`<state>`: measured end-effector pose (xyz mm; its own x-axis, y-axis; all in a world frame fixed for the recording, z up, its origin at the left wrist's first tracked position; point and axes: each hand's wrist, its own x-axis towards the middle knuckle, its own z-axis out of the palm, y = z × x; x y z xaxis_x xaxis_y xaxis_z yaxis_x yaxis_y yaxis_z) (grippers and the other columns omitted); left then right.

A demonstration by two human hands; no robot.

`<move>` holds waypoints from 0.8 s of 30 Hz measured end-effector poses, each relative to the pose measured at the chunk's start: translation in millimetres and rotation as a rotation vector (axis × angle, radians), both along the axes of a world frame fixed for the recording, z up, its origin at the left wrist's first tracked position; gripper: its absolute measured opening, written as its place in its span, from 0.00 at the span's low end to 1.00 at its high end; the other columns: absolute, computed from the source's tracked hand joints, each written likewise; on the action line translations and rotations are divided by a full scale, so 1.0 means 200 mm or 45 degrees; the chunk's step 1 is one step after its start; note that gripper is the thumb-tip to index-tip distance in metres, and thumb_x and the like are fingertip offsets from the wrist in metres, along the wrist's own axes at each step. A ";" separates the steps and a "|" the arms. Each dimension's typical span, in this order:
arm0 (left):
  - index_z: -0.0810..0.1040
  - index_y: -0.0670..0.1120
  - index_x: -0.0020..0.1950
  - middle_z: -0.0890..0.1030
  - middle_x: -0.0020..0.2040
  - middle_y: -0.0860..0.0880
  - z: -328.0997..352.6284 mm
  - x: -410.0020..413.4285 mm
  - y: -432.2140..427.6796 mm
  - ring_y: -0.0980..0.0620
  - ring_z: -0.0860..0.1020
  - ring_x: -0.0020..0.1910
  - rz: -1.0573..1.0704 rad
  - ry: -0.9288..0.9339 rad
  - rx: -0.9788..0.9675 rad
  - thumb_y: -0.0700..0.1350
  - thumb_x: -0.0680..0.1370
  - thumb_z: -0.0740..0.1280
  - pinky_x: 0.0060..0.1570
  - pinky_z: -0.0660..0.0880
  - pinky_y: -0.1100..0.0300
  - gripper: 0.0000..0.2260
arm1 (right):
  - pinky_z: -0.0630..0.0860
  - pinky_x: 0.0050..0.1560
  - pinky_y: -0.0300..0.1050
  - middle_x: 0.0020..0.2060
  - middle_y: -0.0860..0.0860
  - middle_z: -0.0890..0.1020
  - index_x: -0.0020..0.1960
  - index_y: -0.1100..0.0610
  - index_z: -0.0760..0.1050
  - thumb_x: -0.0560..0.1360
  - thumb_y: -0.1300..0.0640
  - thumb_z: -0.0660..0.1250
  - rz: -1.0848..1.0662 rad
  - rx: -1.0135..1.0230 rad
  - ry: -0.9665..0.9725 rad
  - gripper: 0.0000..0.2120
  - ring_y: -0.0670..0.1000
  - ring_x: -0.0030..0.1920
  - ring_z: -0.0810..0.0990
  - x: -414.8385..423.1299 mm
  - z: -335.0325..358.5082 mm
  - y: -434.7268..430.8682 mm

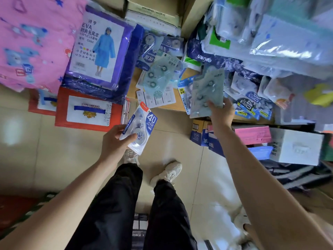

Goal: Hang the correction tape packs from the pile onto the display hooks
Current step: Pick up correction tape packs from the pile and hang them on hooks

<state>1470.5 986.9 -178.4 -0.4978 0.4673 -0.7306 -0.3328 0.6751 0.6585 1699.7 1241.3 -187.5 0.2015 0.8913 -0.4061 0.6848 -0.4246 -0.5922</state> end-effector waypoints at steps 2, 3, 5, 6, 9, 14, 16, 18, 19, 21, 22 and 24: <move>0.82 0.47 0.54 0.86 0.47 0.48 0.08 0.04 0.04 0.50 0.84 0.46 -0.090 0.060 0.025 0.49 0.65 0.79 0.49 0.82 0.43 0.19 | 0.78 0.37 0.49 0.38 0.48 0.81 0.52 0.57 0.79 0.70 0.52 0.75 0.034 -0.060 -0.007 0.14 0.53 0.39 0.80 0.13 0.09 -0.11; 0.82 0.47 0.54 0.86 0.46 0.48 0.14 0.06 0.08 0.54 0.84 0.43 -0.138 0.098 0.045 0.45 0.67 0.79 0.46 0.81 0.47 0.17 | 0.75 0.36 0.47 0.37 0.48 0.80 0.51 0.57 0.79 0.69 0.53 0.75 0.047 -0.082 -0.006 0.13 0.53 0.38 0.78 0.20 0.15 -0.16; 0.82 0.47 0.54 0.85 0.46 0.49 0.28 0.13 0.15 0.58 0.82 0.41 -0.216 0.153 0.098 0.39 0.71 0.78 0.44 0.78 0.55 0.14 | 0.70 0.33 0.44 0.37 0.50 0.80 0.47 0.56 0.77 0.69 0.55 0.75 0.069 -0.118 -0.014 0.10 0.53 0.37 0.76 0.35 0.30 -0.26; 0.81 0.46 0.54 0.85 0.47 0.49 0.35 0.16 0.19 0.57 0.82 0.41 -0.254 0.186 0.127 0.38 0.72 0.77 0.45 0.77 0.57 0.13 | 0.70 0.32 0.43 0.37 0.50 0.80 0.46 0.54 0.77 0.70 0.55 0.75 0.084 -0.120 -0.012 0.09 0.53 0.37 0.76 0.41 0.39 -0.29; 0.81 0.46 0.55 0.85 0.47 0.49 0.59 0.27 0.33 0.54 0.82 0.44 -0.354 0.254 0.202 0.38 0.72 0.77 0.47 0.76 0.57 0.14 | 0.69 0.31 0.42 0.36 0.50 0.79 0.48 0.55 0.78 0.70 0.56 0.75 0.090 -0.068 0.009 0.09 0.53 0.36 0.75 0.61 0.63 -0.37; 0.80 0.48 0.53 0.85 0.46 0.51 1.06 0.57 0.56 0.53 0.82 0.44 -0.444 0.372 0.387 0.46 0.65 0.76 0.46 0.77 0.58 0.17 | 0.69 0.27 0.32 0.39 0.54 0.82 0.52 0.58 0.78 0.71 0.56 0.76 0.093 0.037 0.119 0.13 0.46 0.34 0.77 0.93 1.06 -0.39; 0.81 0.46 0.55 0.85 0.47 0.49 1.22 0.74 0.63 0.52 0.82 0.44 -0.470 0.401 0.469 0.46 0.65 0.76 0.47 0.78 0.57 0.19 | 0.70 0.29 0.33 0.39 0.53 0.82 0.51 0.58 0.78 0.70 0.56 0.76 0.086 0.103 0.172 0.13 0.47 0.34 0.77 1.06 1.24 -0.38; 0.81 0.46 0.55 0.86 0.47 0.50 1.36 0.90 0.68 0.56 0.83 0.43 -0.511 0.414 0.546 0.43 0.67 0.79 0.46 0.78 0.59 0.18 | 0.71 0.32 0.36 0.38 0.51 0.82 0.50 0.57 0.77 0.70 0.56 0.76 0.083 0.188 0.203 0.12 0.51 0.37 0.78 1.18 1.41 -0.36; 0.81 0.46 0.55 0.85 0.47 0.50 1.42 0.99 0.70 0.58 0.82 0.43 -0.526 0.421 0.585 0.40 0.69 0.79 0.46 0.78 0.61 0.17 | 0.73 0.34 0.39 0.38 0.50 0.82 0.49 0.56 0.77 0.70 0.56 0.75 0.076 0.242 0.219 0.11 0.51 0.38 0.78 1.24 1.49 -0.35; 0.81 0.44 0.56 0.85 0.48 0.50 1.55 1.15 0.76 0.60 0.82 0.43 -0.564 0.437 0.664 0.37 0.71 0.78 0.45 0.76 0.66 0.16 | 0.70 0.31 0.35 0.35 0.46 0.80 0.46 0.53 0.75 0.71 0.58 0.74 0.053 0.355 0.239 0.08 0.48 0.35 0.77 1.37 1.64 -0.32; 0.81 0.43 0.56 0.85 0.48 0.50 1.60 1.22 0.77 0.60 0.82 0.43 -0.579 0.438 0.696 0.37 0.71 0.78 0.45 0.76 0.66 0.16 | 0.68 0.29 0.32 0.34 0.45 0.79 0.46 0.51 0.74 0.72 0.58 0.73 0.044 0.403 0.234 0.09 0.48 0.34 0.76 1.42 1.70 -0.30; 0.81 0.44 0.56 0.86 0.48 0.51 1.72 1.35 0.81 0.59 0.83 0.44 -0.595 0.446 0.774 0.38 0.71 0.78 0.45 0.77 0.66 0.15 | 0.67 0.29 0.30 0.35 0.47 0.78 0.48 0.52 0.74 0.72 0.59 0.73 0.016 0.519 0.222 0.09 0.51 0.35 0.74 1.53 1.84 -0.25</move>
